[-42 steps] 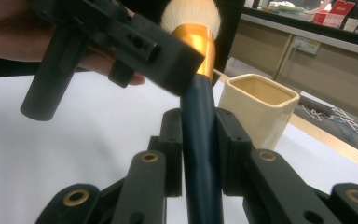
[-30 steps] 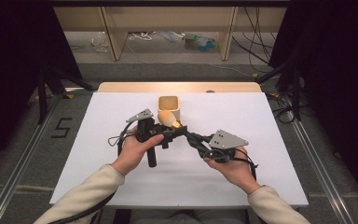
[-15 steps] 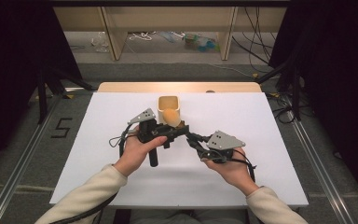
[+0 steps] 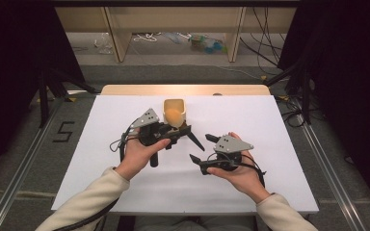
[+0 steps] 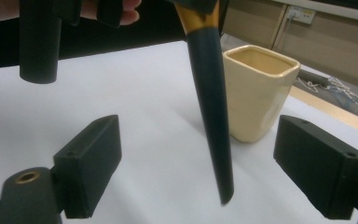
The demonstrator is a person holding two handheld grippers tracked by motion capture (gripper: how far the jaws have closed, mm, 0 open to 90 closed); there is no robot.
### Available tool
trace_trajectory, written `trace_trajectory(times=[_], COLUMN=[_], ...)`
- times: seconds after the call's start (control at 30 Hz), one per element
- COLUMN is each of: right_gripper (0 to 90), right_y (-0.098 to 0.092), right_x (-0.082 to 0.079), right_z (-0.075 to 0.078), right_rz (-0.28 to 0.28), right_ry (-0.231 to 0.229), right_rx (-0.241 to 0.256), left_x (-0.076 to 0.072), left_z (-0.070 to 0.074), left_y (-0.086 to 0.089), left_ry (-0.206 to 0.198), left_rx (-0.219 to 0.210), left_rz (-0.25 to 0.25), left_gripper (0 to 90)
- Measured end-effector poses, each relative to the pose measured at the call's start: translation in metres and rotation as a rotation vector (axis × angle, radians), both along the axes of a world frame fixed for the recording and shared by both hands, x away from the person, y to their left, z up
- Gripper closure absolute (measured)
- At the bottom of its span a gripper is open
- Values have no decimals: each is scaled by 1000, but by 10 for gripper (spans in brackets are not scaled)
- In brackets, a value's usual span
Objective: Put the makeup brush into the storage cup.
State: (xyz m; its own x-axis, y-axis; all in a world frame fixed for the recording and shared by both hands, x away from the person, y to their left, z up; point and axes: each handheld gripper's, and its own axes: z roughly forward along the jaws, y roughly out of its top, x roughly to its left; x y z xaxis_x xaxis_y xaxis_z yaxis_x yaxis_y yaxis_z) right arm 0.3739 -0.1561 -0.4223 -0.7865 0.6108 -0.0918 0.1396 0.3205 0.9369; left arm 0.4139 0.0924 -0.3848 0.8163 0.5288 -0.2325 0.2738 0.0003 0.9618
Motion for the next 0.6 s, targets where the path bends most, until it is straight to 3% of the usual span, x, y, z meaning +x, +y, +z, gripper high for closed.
trace_trajectory(times=[0.3,0.6], right_gripper=[151,153], right_y=[-9,-13], right_x=[-3,-6], right_z=[1,2], right_rz=[-18,-1], right_ry=[2,20], right_rx=[32,48], left_x=[-2,-1], left_z=[1,3], left_y=[5,8], left_ry=[-16,-33], left_rx=[38,68], left_rz=[36,51], left_gripper=[654,655])
